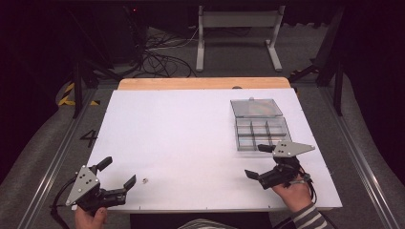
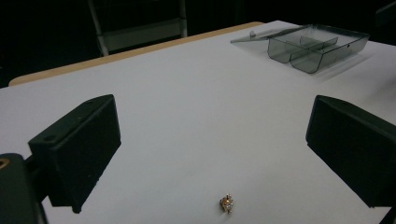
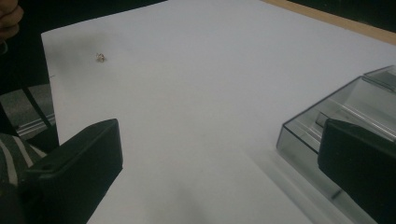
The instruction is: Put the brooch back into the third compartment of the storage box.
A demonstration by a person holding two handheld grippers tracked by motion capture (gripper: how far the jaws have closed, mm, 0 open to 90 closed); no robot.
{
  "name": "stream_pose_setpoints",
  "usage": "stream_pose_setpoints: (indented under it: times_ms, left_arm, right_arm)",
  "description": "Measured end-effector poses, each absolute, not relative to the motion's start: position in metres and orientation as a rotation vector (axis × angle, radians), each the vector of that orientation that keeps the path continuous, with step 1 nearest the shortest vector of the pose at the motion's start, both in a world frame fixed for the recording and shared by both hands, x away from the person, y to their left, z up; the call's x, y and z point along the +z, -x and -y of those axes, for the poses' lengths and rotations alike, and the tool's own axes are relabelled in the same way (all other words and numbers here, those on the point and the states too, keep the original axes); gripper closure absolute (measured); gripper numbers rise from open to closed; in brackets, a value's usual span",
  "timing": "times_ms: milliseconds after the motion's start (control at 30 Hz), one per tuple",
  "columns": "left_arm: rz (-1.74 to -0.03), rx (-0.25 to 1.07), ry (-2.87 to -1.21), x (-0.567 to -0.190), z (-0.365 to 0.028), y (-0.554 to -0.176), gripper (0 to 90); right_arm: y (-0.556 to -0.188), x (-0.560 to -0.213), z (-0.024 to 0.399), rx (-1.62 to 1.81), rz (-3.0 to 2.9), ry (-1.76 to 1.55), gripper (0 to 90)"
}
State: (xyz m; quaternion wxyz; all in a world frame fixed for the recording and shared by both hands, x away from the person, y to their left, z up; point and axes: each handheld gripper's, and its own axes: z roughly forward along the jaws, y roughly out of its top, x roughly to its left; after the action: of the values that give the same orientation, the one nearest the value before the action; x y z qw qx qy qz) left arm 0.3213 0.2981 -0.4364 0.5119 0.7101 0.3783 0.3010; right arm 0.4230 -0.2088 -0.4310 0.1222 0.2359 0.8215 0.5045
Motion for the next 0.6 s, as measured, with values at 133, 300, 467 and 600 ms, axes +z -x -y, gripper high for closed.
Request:
stream_pose_setpoints:
  times_ms: [133, 300, 467, 600]
  left_arm:
    - [-0.908, 0.721, -1.711, -0.436, -0.299, -0.322, 3.8]
    - [-0.906, 0.719, -1.709, -0.436, -0.299, -0.321, 3.8]
    - [-0.905, 0.718, -1.71, -0.436, -0.299, -0.321, 3.9]
    - [-0.902, 0.718, -1.71, -0.436, -0.299, -0.321, 3.9]
  right_arm:
    - [-0.425, -0.428, 0.193, 1.48, -2.426, -0.646, 0.9]
    - [-0.427, -0.427, 0.173, 1.496, -2.455, -0.59, 0.8]
    - [-0.428, -0.426, 0.156, 1.521, -2.473, -0.553, 0.8]
    - [-0.429, -0.426, 0.139, 1.524, -2.495, -0.52, 0.8]
